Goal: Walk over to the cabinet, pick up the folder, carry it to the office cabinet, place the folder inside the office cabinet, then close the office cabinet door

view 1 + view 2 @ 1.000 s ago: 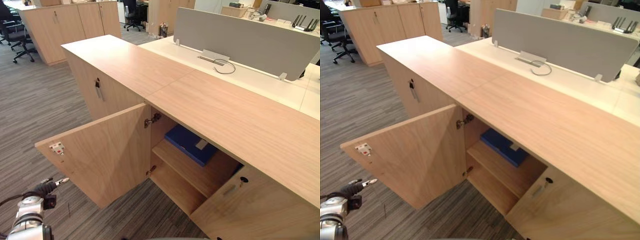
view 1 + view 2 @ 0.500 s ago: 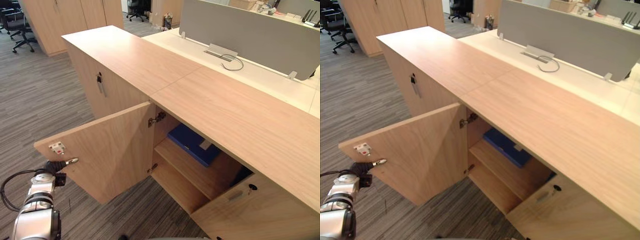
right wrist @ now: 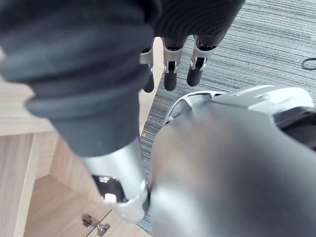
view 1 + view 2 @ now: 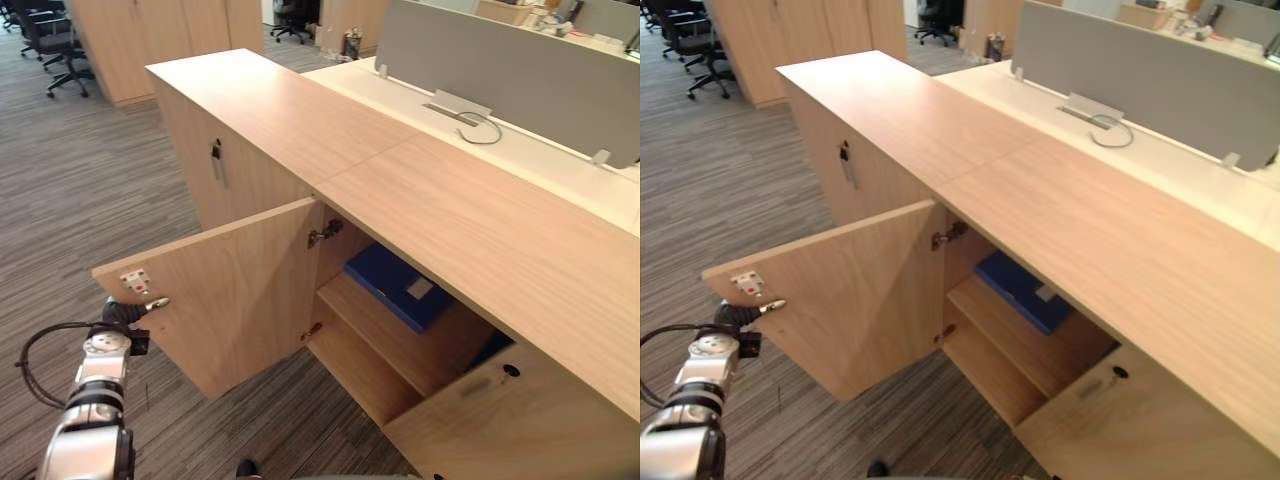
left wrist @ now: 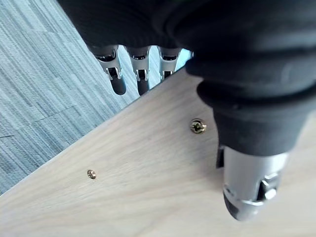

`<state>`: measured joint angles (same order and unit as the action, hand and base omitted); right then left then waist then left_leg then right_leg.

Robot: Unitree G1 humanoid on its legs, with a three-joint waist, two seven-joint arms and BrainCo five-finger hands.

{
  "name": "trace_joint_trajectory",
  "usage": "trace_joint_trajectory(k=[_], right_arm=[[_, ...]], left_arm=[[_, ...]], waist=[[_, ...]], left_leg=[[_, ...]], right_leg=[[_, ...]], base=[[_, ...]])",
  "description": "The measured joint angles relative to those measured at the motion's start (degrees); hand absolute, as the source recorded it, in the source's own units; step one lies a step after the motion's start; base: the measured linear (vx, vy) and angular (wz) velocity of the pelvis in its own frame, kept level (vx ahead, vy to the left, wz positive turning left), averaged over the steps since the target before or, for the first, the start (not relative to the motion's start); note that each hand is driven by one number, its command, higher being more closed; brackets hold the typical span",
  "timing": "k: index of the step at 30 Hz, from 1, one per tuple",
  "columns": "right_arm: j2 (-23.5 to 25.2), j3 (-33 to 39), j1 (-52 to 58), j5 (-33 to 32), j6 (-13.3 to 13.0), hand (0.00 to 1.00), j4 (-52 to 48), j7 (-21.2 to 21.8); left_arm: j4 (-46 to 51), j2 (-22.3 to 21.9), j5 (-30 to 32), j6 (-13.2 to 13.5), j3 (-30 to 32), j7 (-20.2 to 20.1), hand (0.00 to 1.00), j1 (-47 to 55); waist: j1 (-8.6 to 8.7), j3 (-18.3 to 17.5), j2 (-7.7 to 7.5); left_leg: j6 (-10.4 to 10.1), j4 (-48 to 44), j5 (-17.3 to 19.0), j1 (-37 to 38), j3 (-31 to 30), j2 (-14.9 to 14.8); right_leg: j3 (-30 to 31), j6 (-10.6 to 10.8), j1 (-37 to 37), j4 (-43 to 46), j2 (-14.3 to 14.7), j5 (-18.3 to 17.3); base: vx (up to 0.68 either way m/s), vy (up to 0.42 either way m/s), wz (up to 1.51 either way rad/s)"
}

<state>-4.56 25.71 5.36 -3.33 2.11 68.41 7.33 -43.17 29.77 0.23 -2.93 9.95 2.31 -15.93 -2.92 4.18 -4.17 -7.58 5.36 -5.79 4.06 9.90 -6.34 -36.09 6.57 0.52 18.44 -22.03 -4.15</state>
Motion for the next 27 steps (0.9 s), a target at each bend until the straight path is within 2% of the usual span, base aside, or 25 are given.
trace_joint_trajectory(k=[3, 6, 11, 12, 14, 15, 17, 21, 27], right_arm=[[0.4, 0.5, 0.1, 0.3, 0.0, 0.0, 0.0, -1.1], [0.6, 1.8, 0.0, 1.6, 0.1, 0.0, 0.1, -1.3], [0.5, 1.4, -0.1, 2.6, -0.4, 0.0, 0.1, -1.3], [0.5, 1.0, -0.2, 2.7, -0.6, 0.0, 0.1, -1.3], [0.2, -0.9, -0.7, 4.6, -1.2, 0.0, 0.0, -1.1], [0.3, -1.6, -1.1, 4.8, -1.3, 0.0, 0.1, -1.1], [0.1, -2.9, -1.2, 5.7, -1.8, 0.0, 0.1, -0.8], [-1.2, -5.9, -1.6, 7.2, -2.4, 0.0, 0.2, 0.2], [-2.7, -8.2, -3.0, 9.1, -2.8, 0.0, 1.2, 0.5]], left_arm=[[7.4, -1.3, -2.4, 0.2, -6.1, -0.6, 0.0, 8.3], [10.3, -2.1, -4.0, 0.3, -12.2, -1.4, 0.0, 15.8], [16.1, -2.8, -7.6, 1.3, -28.3, -14.4, 0.0, 27.8], [17.1, -3.2, -7.8, 1.4, -29.8, -16.1, 0.0, 28.7], [20.3, -6.2, -9.3, 2.6, -33.3, -22.2, 0.0, 31.8], [21.8, -8.7, -10.1, 3.1, -34.2, -24.6, 0.0, 33.2], [23.0, -11.2, -11.6, 3.8, -34.5, -26.9, 0.0, 34.3], [23.2, -11.4, -14.0, 4.1, -31.3, -28.5, 0.0, 36.6], [23.2, -11.5, -17.9, 4.2, -28.1, -29.3, 0.0, 39.7]], waist=[[-0.63, 0.0, 0.03], [-0.94, 0.0, 0.14], [-0.84, 0.1, 1.19], [-0.59, 0.1, 1.3], [0.41, 0.0, 1.47], [0.71, 0.0, 1.51], [0.73, 0.0, 1.58], [1.0, -0.2, 2.5], [1.24, -0.4, 3.65]], left_leg=[[0.2, 0.0, -0.2, 0.3, -0.4, 1.2], [0.2, 0.0, -0.2, 0.7, -0.3, 1.8], [1.4, 0.0, 0.5, 0.8, 1.3, 1.5], [1.5, 0.0, 0.5, 0.9, 1.4, 1.4], [1.5, 0.0, 0.5, 1.0, 2.2, 1.1], [1.5, 0.0, 0.4, 1.0, 2.4, 0.9], [1.4, 0.0, 0.3, 0.8, 2.7, 0.4], [0.9, 0.0, -0.2, 0.5, 2.7, -0.8], [0.6, 0.0, -0.4, 0.0, 2.8, -1.1]], right_leg=[[-0.4, 0.1, -1.3, -0.3, -0.8, 0.6], [-0.4, 0.2, -1.9, -1.9, -0.8, 2.0], [0.6, 0.2, -1.5, -4.5, 0.1, 3.9], [0.7, 0.1, -1.5, -4.6, 0.2, 3.8], [1.1, 0.1, -1.3, -5.0, 0.6, 3.6], [1.3, 0.2, -1.1, -5.1, 1.0, 3.5], [1.8, 0.2, -0.5, -5.1, 1.7, 3.5], [1.8, -0.3, 0.1, -5.1, 3.0, 3.2], [1.8, -0.4, 0.6, -5.3, 3.3, 3.2]], base=[[0.04, 0.028, 0.19], [0.0, 0.046, 0.03], [-0.04, 0.029, -0.19], [-0.07, 0.005, -0.13], [-0.07, -0.008, -0.15], [-0.04, -0.012, -0.16], [-0.04, -0.019, -0.17], [0.0, -0.042, -0.06], [0.02, -0.01, -0.01]])
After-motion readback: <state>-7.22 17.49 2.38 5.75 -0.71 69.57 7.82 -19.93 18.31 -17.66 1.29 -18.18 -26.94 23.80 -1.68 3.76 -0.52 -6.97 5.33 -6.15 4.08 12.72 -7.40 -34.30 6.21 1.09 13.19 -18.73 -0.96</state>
